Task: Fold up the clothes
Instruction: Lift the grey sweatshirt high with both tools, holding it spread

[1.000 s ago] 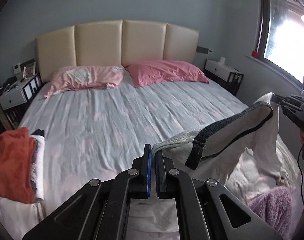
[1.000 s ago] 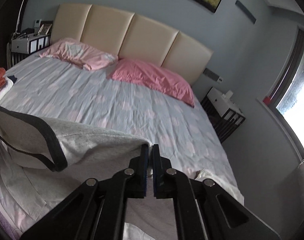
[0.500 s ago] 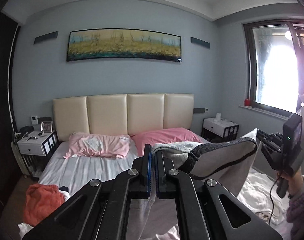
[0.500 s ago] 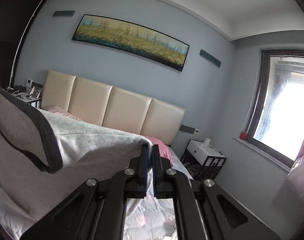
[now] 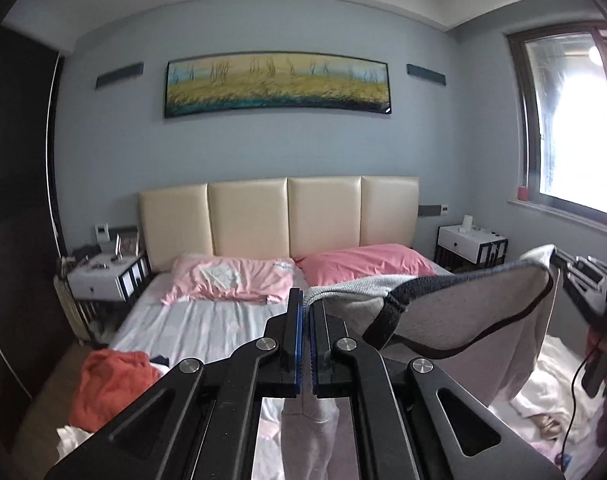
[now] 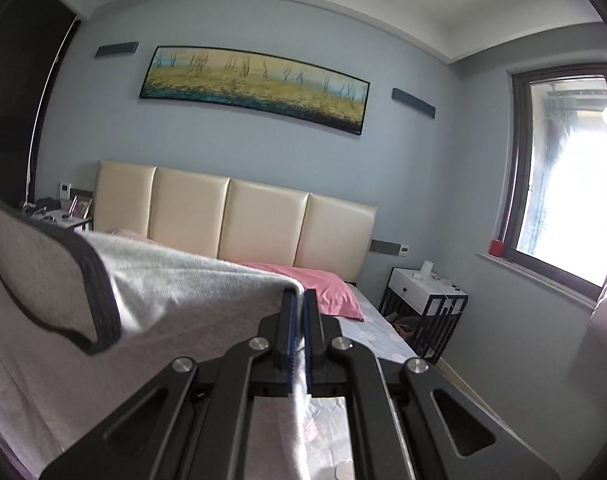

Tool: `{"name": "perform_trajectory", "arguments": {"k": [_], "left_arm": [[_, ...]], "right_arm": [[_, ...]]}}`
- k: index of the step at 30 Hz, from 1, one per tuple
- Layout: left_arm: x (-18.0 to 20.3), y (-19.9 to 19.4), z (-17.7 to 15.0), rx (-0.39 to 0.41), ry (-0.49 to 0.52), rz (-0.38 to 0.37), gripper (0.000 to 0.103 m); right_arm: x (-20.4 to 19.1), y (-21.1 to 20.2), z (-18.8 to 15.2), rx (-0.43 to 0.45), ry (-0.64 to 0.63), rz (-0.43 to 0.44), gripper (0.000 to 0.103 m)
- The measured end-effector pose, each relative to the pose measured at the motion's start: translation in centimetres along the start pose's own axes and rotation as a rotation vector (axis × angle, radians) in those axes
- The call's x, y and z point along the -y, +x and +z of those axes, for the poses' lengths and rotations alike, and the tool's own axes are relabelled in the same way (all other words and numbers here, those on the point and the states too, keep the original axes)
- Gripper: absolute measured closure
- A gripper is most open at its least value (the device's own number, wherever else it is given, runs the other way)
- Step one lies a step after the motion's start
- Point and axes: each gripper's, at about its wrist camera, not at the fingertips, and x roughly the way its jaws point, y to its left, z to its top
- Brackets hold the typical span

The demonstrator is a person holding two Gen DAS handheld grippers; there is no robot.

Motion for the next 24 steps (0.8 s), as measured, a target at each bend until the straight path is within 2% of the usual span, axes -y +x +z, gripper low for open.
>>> {"name": "perform_trajectory", "arguments": {"k": [8, 15, 18, 20, 24], "left_arm": [[-0.1, -4.7, -2.1, 0.062, -0.043, -0.060, 0.100], [0.0, -7.3, -1.6, 0.121, -0.066, -0.122, 0.100], [0.1, -6.5, -1.0, 0.120, -0.063, -0.120, 0.100], [0.2, -4.6, -1.0, 0.093, -0.053, -0.104, 0.100], [0.2, 1.6, -2.2, -0.018, -0.056, -0.064, 0.100]], "right_arm": [[1.8, -5.4, -0.7, 0.103, 0.063, 0.012, 0.100], [2.9, -9.8, -0.7, 0.201, 0.111, 0.020, 0.100], [2.6, -10.0, -0.4, 0.224, 0.102, 0.012, 0.100], [2.1, -9.5, -0.2, 0.228, 0.088, 0.006, 0.100], [0.7, -4.8, -1.2, 0.142, 0.070, 0.014, 0.100]]}}
